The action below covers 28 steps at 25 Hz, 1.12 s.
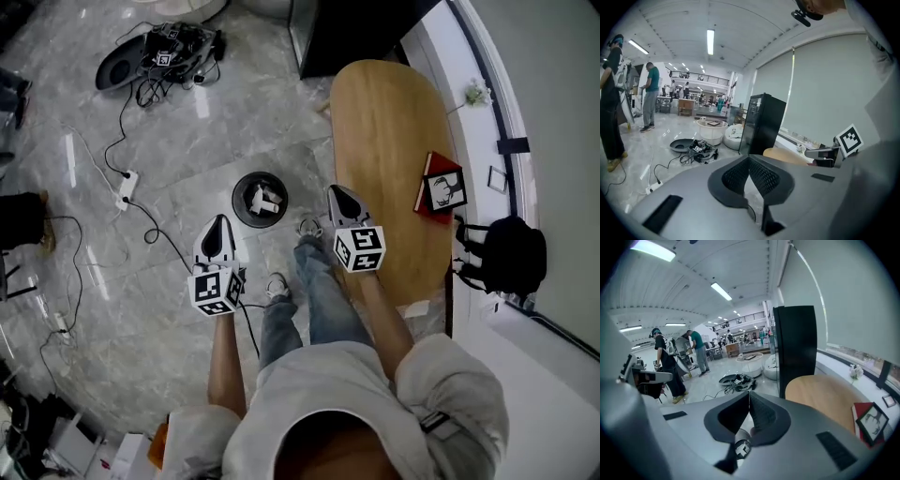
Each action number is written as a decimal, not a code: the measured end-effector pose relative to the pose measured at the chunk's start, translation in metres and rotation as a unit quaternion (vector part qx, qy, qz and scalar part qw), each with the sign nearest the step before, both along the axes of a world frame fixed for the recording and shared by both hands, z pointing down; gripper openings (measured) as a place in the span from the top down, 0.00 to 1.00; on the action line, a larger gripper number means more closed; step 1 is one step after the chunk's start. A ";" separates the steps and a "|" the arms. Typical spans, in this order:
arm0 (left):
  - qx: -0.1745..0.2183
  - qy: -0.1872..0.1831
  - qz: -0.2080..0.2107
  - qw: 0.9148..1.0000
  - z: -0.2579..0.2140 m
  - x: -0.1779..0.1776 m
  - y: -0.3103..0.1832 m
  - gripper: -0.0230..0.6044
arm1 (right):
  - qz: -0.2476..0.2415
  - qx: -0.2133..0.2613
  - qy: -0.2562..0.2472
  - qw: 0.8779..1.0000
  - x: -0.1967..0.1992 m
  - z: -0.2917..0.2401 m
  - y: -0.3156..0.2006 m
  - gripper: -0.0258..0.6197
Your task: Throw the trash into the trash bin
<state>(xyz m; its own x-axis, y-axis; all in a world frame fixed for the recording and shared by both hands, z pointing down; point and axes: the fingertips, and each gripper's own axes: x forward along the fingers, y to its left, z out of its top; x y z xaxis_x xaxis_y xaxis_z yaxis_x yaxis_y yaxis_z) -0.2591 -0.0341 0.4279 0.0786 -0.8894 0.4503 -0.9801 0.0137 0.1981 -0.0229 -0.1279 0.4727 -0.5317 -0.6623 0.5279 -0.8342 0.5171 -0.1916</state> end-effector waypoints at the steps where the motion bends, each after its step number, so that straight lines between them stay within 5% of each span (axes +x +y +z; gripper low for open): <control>1: 0.003 -0.001 0.011 1.000 -0.007 0.007 -0.004 0.93 | 0.012 0.007 0.001 1.000 0.012 -0.010 0.001 0.91; 12: 0.073 -0.013 0.111 0.991 -0.124 0.075 -0.040 0.93 | 0.117 0.083 0.025 0.989 0.125 -0.130 0.026 0.91; 28: 0.153 -0.043 0.125 0.979 -0.220 0.077 -0.005 0.93 | 0.135 0.158 0.015 0.978 0.133 -0.223 0.073 0.91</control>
<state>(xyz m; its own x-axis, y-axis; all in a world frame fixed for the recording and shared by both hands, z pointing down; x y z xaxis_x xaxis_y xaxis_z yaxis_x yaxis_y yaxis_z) -0.1822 -0.0389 0.2081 0.2851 -0.9415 0.1797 -0.9583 -0.2767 0.0711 0.1100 -0.0544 0.2501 -0.3015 -0.9095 0.2861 -0.9516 0.3058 -0.0306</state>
